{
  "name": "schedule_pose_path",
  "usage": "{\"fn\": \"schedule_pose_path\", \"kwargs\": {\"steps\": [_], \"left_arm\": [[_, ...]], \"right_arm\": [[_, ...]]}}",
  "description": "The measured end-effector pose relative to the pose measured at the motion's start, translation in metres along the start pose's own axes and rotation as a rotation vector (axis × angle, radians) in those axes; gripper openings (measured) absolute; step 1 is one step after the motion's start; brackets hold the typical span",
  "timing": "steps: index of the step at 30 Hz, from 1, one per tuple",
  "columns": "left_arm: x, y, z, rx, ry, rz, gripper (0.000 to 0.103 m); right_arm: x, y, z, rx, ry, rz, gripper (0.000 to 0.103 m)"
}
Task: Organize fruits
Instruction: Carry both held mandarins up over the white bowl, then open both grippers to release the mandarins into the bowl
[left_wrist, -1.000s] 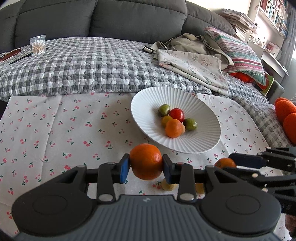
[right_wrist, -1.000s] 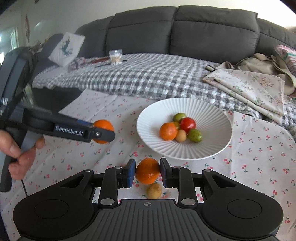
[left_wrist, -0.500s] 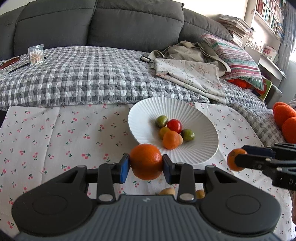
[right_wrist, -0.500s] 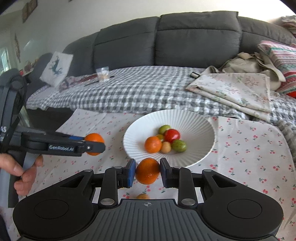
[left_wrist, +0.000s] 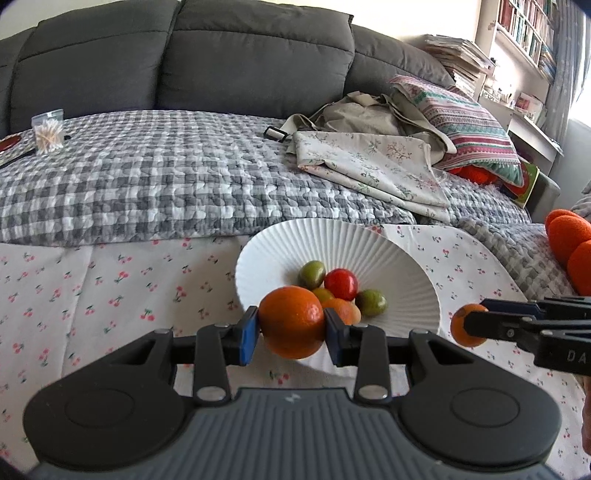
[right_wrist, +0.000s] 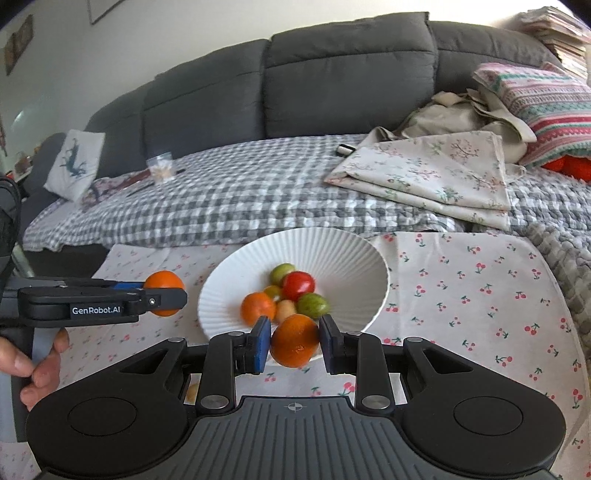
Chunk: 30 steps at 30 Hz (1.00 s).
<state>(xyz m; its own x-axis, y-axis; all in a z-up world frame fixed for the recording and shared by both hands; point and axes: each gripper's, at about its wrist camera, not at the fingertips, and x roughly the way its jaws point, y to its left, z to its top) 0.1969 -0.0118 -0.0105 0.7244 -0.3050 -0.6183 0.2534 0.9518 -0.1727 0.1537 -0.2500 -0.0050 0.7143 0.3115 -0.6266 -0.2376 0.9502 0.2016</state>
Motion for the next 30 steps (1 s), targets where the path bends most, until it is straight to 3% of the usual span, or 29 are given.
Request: {"fn": "schedule_pose_path", "kwargs": {"steps": [15,30], "left_arm": [[0.044,-0.004,0.007,0.017,-0.008,-0.015,0.036],[0.055,-0.009,0.005,0.031,-0.003,-0.037,0.036]], "right_arm": [[0.04,0.001,0.006,0.007,0.015,0.008,0.027],[0.066,0.006,0.003,-0.005,0.044,0.011,0.028]]}}
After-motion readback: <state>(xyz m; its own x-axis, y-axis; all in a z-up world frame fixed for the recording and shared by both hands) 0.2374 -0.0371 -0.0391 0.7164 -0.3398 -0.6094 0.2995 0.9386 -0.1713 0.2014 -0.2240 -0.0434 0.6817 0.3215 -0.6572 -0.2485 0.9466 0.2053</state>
